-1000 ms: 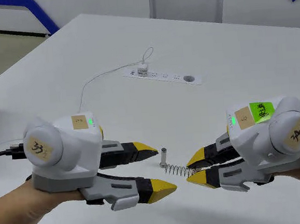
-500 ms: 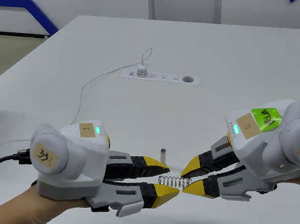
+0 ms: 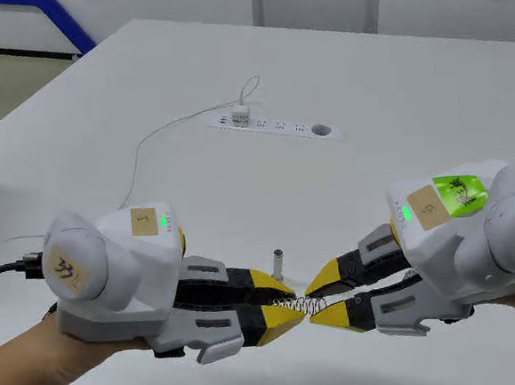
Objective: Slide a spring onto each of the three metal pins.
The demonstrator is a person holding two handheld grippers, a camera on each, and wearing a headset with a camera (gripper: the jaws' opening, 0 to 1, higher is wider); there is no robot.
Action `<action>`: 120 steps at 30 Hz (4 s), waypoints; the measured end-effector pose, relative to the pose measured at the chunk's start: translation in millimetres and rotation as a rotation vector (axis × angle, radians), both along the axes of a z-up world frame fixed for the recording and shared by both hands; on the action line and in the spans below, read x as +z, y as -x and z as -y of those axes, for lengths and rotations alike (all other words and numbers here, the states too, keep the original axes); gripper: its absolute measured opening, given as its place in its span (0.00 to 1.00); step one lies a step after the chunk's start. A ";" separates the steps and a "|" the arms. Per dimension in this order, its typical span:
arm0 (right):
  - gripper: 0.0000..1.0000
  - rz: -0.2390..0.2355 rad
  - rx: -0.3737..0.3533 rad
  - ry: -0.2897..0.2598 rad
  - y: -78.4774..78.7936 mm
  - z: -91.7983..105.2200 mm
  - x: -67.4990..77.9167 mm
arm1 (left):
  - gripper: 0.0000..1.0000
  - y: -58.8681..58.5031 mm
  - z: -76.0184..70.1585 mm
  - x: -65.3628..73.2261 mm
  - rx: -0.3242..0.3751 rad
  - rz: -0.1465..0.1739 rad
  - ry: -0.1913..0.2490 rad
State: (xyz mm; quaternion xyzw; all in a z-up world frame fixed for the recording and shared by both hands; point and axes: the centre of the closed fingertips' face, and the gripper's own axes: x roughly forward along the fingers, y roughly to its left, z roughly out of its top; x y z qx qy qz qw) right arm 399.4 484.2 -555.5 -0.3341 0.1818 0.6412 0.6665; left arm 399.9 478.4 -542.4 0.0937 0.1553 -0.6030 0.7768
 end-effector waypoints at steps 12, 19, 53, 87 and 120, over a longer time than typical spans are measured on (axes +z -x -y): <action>0.15 -0.048 -0.080 -0.043 -8.1 7.4 -1.1 | 0.10 -1.0 4.3 4.6 -0.029 0.025 -0.003; 0.11 -0.088 -0.065 -0.070 -4.1 4.1 2.2 | 0.10 -0.3 2.0 6.4 -0.034 0.033 -0.001; 0.11 -0.225 -0.083 -0.308 2.2 -28.6 51.7 | 0.10 -1.0 0.9 -2.3 -0.004 0.027 -0.046; 0.10 -0.230 -0.140 -0.325 -5.5 -33.9 51.6 | 0.12 -10.0 -2.3 -0.1 0.049 0.001 -0.039; 0.10 -0.144 -0.392 -0.305 -96.8 -16.0 42.5 | 0.47 -33.9 -66.1 0.4 0.239 -0.076 0.030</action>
